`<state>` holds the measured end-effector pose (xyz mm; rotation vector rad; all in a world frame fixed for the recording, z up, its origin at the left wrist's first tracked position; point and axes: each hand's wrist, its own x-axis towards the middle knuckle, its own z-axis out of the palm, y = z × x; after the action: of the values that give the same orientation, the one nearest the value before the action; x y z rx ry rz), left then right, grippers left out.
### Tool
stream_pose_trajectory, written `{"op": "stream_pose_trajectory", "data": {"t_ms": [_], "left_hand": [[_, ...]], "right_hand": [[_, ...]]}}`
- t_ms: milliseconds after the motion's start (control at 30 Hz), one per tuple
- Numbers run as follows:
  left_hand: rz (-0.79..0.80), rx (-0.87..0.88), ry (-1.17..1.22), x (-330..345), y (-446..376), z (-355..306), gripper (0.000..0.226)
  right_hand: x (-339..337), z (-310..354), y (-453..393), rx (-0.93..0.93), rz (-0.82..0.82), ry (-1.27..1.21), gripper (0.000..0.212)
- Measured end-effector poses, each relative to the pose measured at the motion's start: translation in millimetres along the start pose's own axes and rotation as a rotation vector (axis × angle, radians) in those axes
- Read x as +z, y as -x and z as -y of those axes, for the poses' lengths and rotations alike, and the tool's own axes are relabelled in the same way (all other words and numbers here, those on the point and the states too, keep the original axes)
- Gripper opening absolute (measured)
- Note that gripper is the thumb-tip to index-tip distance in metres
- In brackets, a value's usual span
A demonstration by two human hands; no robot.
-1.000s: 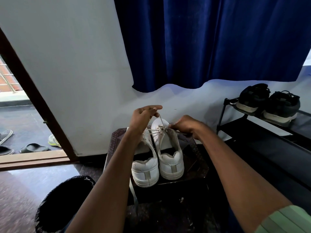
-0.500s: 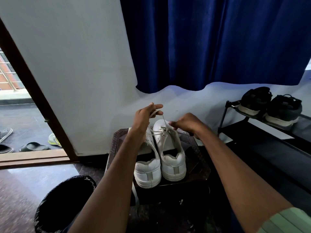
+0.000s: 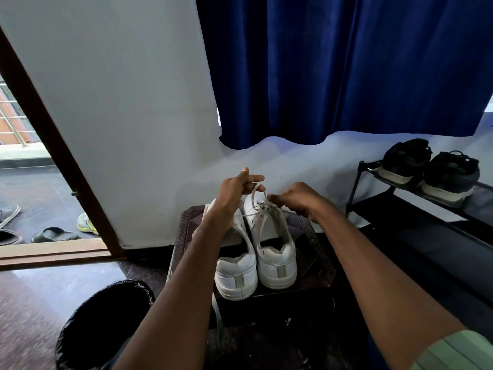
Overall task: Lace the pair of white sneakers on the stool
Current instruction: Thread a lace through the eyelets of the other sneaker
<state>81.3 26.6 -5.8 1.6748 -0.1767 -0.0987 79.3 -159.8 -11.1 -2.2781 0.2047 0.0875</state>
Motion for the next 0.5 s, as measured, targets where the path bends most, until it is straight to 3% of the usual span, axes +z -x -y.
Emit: {"op": "stream_pose_trajectory", "data": {"t_ms": [67,133,233,333,400,500], "left_hand": [[-0.013,0.021,-0.075,-0.3,-1.4,0.9,0.042],[-0.025,0.042,-0.208,-1.9,-8.5,6.9,0.028],[-0.030,0.010,-0.565,-5.1,-14.9,17.7,0.028],[-0.026,-0.041,-0.828,-7.3,-9.9,20.9,0.041],[-0.011,-0.051,-0.894,-7.5,-10.8,23.8,0.048],[0.000,-0.063,-0.934,-7.6,-16.1,26.0,0.050]], "right_hand": [[-1.0,0.6,1.2,0.035,0.062,-0.070,0.050],[0.7,-0.2,-2.0,0.086,0.021,-0.358,0.042],[-1.7,0.5,-5.9,0.121,-0.112,-0.821,0.039],[-6.2,-2.1,-5.6,0.140,-0.078,-1.025,0.039],[-5.9,-3.3,-2.6,0.129,-0.069,-0.826,0.039],[0.0,-5.0,-0.1,0.033,-0.047,-0.232,0.038]]}}
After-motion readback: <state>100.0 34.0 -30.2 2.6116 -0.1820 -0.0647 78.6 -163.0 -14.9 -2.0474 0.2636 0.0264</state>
